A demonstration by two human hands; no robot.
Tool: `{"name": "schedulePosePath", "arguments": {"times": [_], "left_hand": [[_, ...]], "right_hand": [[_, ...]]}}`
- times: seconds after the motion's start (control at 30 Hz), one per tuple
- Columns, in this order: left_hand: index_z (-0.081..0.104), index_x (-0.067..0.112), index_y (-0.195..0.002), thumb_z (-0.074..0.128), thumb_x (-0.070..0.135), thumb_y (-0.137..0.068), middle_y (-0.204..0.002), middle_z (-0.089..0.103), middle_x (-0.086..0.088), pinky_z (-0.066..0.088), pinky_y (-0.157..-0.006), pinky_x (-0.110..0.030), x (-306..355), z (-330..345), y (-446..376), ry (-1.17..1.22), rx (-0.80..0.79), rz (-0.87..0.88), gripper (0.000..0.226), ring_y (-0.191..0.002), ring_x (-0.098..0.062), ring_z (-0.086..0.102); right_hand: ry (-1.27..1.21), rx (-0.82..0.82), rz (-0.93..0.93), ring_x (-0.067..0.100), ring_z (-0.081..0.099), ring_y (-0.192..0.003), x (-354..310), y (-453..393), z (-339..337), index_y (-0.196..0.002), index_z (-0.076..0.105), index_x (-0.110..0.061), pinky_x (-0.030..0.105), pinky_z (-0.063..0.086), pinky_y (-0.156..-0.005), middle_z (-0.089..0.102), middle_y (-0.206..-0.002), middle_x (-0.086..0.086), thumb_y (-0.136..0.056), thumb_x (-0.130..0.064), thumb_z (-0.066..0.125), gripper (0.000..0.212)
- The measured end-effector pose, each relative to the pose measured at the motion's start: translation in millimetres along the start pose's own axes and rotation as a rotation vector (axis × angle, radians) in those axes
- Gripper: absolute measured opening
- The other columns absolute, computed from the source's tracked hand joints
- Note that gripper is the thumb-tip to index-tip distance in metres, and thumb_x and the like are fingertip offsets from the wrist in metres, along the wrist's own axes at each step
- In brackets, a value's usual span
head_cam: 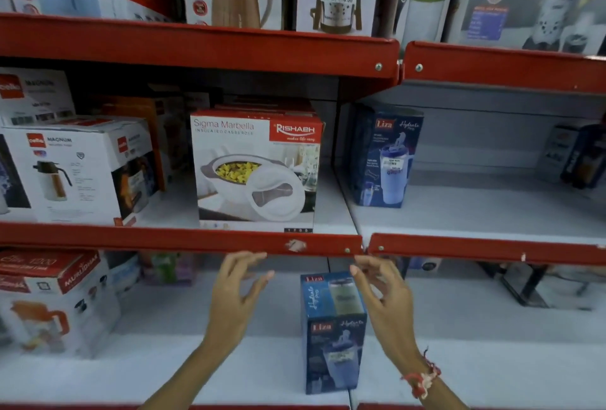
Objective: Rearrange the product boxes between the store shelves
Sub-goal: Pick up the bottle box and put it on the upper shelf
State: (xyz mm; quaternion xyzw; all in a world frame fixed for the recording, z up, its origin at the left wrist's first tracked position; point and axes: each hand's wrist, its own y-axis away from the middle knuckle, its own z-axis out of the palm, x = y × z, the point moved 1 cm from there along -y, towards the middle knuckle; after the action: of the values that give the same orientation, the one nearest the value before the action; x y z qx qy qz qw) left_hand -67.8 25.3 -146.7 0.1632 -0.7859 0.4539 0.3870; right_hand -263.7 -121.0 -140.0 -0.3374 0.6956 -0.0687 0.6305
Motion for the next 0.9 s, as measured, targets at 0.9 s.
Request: {"name": "schedulePosePath", "arguments": {"times": [0.9], "left_hand": [[0.046,0.018,-0.138,0.062,0.028,-0.088,-0.129,0.063,0.001,0.052,-0.091,-0.030,29,67,80,0.058,-0.429,-0.338,0.054,-0.117,-0.017,0.060]], "right_hand": [[-0.034,-0.341,0.326,0.019,0.058,-0.124,33,56,-43,-0.147,0.033,-0.029,0.045,0.050,-0.103,0.058,-0.136,-0.008,-0.085,-0.026,0.072,0.073]]}}
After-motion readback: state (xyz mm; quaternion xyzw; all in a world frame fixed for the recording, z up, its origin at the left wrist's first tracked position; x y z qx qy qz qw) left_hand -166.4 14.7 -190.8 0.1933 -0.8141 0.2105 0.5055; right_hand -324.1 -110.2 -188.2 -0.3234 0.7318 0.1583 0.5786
